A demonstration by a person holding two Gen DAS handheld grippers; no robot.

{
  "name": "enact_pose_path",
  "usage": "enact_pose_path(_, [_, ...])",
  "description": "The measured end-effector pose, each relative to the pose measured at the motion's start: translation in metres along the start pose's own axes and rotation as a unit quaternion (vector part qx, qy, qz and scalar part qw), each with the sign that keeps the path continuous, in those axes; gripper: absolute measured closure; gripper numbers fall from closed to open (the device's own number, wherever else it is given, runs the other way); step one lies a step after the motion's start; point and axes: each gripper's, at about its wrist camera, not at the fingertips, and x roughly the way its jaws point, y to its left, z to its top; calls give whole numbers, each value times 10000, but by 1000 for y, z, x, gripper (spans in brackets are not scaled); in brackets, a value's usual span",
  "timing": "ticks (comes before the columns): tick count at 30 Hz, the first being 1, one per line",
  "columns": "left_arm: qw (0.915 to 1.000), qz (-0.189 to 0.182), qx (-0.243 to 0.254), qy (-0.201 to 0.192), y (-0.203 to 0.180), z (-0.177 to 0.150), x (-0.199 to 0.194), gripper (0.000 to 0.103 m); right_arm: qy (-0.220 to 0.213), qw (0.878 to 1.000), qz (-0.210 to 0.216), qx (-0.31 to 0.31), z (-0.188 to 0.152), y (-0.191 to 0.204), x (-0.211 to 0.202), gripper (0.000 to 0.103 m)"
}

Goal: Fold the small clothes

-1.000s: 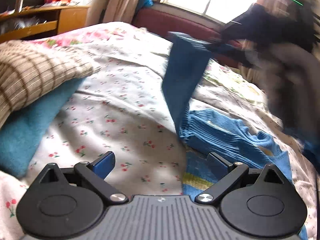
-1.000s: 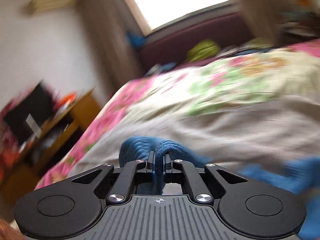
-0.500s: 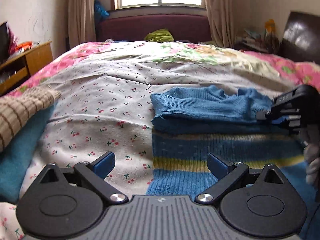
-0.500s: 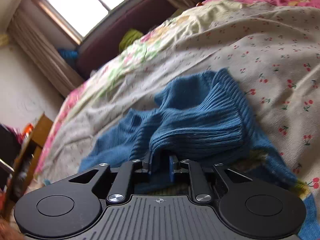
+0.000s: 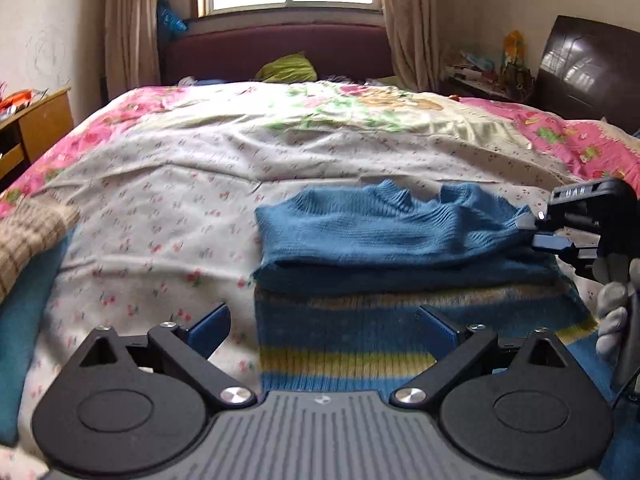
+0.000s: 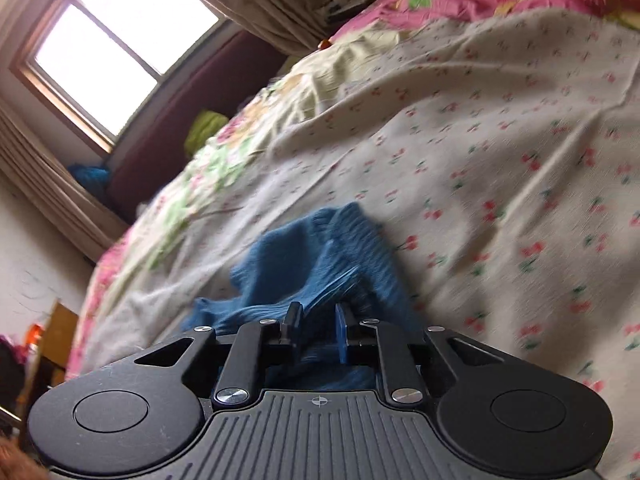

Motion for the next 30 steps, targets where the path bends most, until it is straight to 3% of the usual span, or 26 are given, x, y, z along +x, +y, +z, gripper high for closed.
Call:
enact_pose_path(3, [9998,65,109,167,-2,-3,11,0,48,9996,-251,-112,2,-6,-2,87])
enact_pose_path(7, [9952,93,186,960,3,-22,29,0,51,9971,-537,-540,6,-10,-19,81])
enact_pose_path(9, [9923,48,187,1226,9,-30,28,0,311,9953,-387,-831,5,-10,-35,81])
enact_pose_path(15, [9887,-258,53,1478,31,-34,-15,0,1074,9728,-157,-2048,-27,-15,-109,81])
enact_pose_path(20, [9859,-377,390,1580,31,-50,-52,0,1619,9641,-314,-2079,-57,-46,-152,80])
enact_pose_path(23, [9827,-514,507,1706,29,-57,-62,0,1848,9611,-306,-2031,-72,-58,-167,75])
enact_pose_path(27, [9777,-598,625,1911,28,-63,-61,8,1939,9591,-150,-2055,-84,-62,-174,74])
enact_pose_path(30, [9762,-677,549,1988,27,-60,-58,24,2055,9564,-14,-2075,-86,-61,-176,74])
